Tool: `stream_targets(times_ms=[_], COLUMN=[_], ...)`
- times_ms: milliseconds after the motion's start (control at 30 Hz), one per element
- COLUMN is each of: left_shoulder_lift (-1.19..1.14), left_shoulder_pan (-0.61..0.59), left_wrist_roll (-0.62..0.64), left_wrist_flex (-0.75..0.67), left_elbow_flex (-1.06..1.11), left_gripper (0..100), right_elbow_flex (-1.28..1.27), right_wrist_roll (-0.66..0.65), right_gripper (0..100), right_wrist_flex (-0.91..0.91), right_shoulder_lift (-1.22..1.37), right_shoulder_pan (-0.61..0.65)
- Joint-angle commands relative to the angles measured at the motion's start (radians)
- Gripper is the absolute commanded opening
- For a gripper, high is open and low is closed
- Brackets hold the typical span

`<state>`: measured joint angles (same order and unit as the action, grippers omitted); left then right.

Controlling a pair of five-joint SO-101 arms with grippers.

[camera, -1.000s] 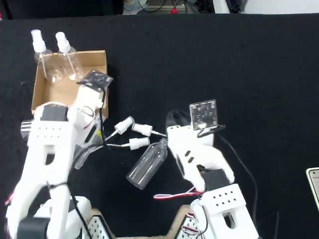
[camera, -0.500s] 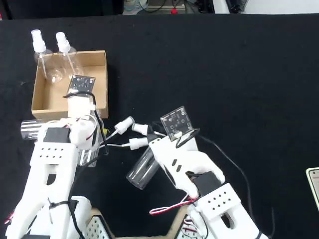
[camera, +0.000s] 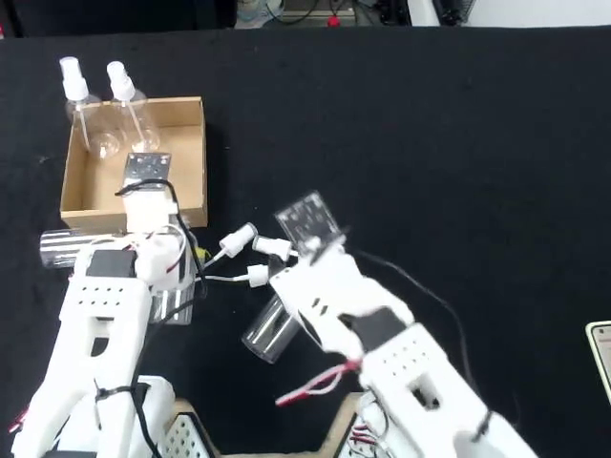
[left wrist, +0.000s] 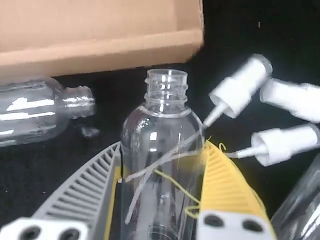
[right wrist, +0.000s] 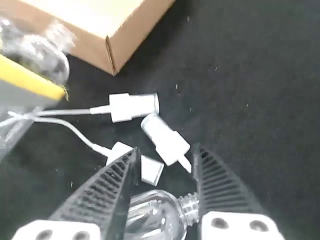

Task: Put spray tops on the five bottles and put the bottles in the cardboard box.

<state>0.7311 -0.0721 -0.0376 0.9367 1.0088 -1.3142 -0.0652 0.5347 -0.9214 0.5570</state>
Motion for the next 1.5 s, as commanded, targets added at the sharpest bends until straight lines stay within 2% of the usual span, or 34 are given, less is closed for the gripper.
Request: stream_targets(times_ms=[0, 167, 400, 767, 1100, 1300, 1467], left_shoulder_lift=[0.029, 0.029, 0.029, 0.029, 0.029, 0.029, 0.029], left_shoulder_pan=[-0.087, -0.150, -0.145, -0.145, -0.145, -0.145, -0.145], left_wrist_roll=[0.034, 0.038, 0.038, 0.038, 0.038, 0.038, 0.038], left_wrist_flex=[-0.018, -0.051, -0.101, -0.097, -0.095, -0.095, -0.095], left_elbow_flex=[-0.010, 0.004, 0.041, 0.042, 0.044, 0.045, 0.045], left_gripper=[14, 14, 14, 14, 14, 14, 14], right_elbow_flex=[0.165, 0.328, 0.453, 0.578, 0.670, 0.687, 0.676], right_wrist_roll=[-0.011, -0.048, -0.242, -0.367, -0.477, -0.509, -0.446], right_gripper=[18.3, 18.3, 18.3, 18.5, 17.7, 0.7, 1.1], right_wrist_flex=[-0.002, 0.005, 0.005, 0.008, 0.106, 0.103, 0.161], right_shoulder_lift=[0.208, 0.427, 0.641, 0.889, 0.984, 0.997, 0.842], right_shoulder_pan=[0.011, 0.009, 0.008, 0.008, -0.040, -0.092, -0.152])
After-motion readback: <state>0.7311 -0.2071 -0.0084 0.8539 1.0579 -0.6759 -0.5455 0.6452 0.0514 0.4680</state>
